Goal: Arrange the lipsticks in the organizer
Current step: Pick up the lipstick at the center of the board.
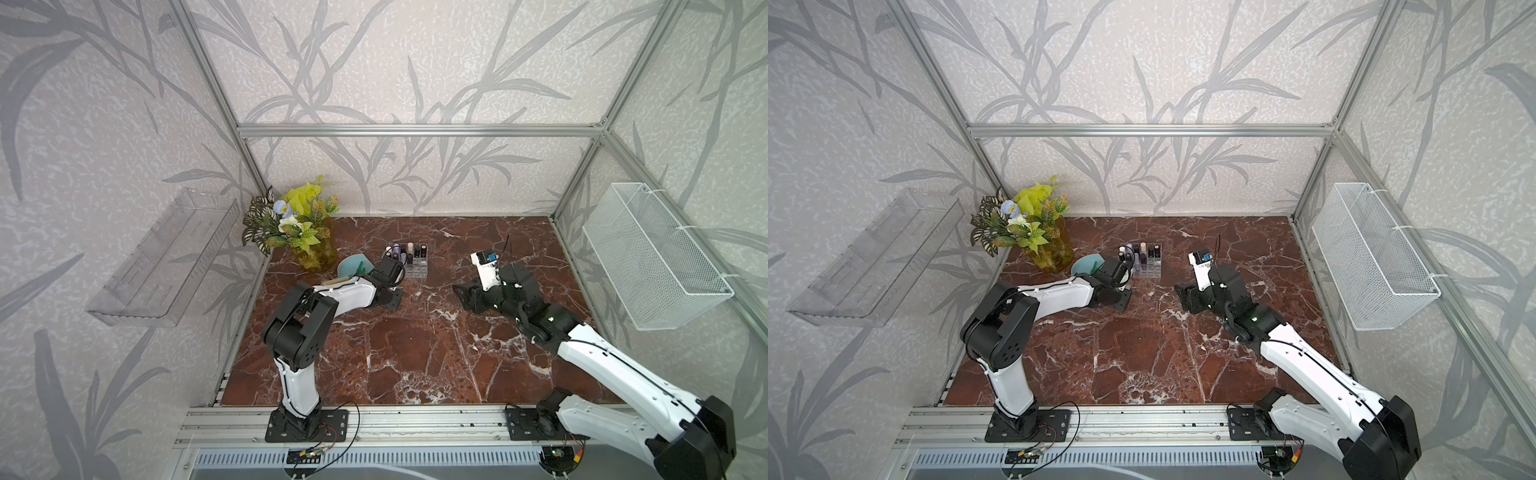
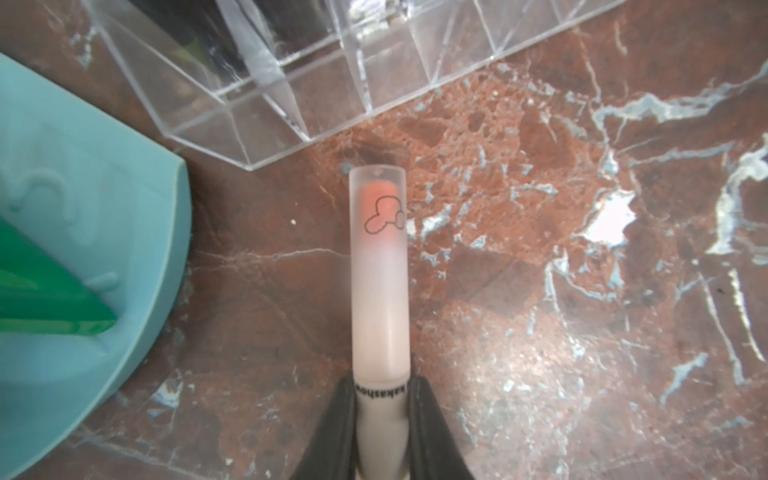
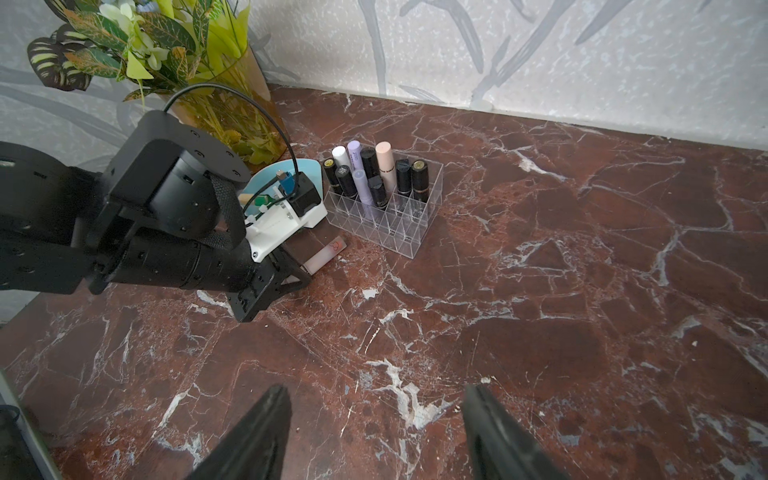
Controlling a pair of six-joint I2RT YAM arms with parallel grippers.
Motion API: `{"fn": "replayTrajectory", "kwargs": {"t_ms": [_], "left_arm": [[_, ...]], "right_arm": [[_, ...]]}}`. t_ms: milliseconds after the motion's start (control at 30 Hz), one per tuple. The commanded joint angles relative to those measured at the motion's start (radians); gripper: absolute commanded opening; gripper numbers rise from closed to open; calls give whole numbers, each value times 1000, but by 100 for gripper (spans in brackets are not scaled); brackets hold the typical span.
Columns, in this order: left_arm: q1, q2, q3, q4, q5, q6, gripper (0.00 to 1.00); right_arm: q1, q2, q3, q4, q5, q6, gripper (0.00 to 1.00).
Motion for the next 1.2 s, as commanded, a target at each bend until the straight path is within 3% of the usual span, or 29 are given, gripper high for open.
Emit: {"fn": "replayTrajectory", "kwargs": {"t_ms": [0,167,333,500,1167], "left_arm": [[-8,-19,-21,-54,1,-7,15],[-11,-14,-22,-57,0,-5,18],[-12,-12,-20,-62,-5,-3,42],[-11,-1,-20,-62,-6,-2,50],[-14,-13,-23,-31,32,-10,19]], "right_arm": [[-4,-29,23,-19,12,8,70],[-3,-30,23,-26,13,6,70],[-3,-29,26,-28,13,7,70],[-3,-23,30,-31,10,8,70],[-3,-18,98,-176,-51,57,71]]}}
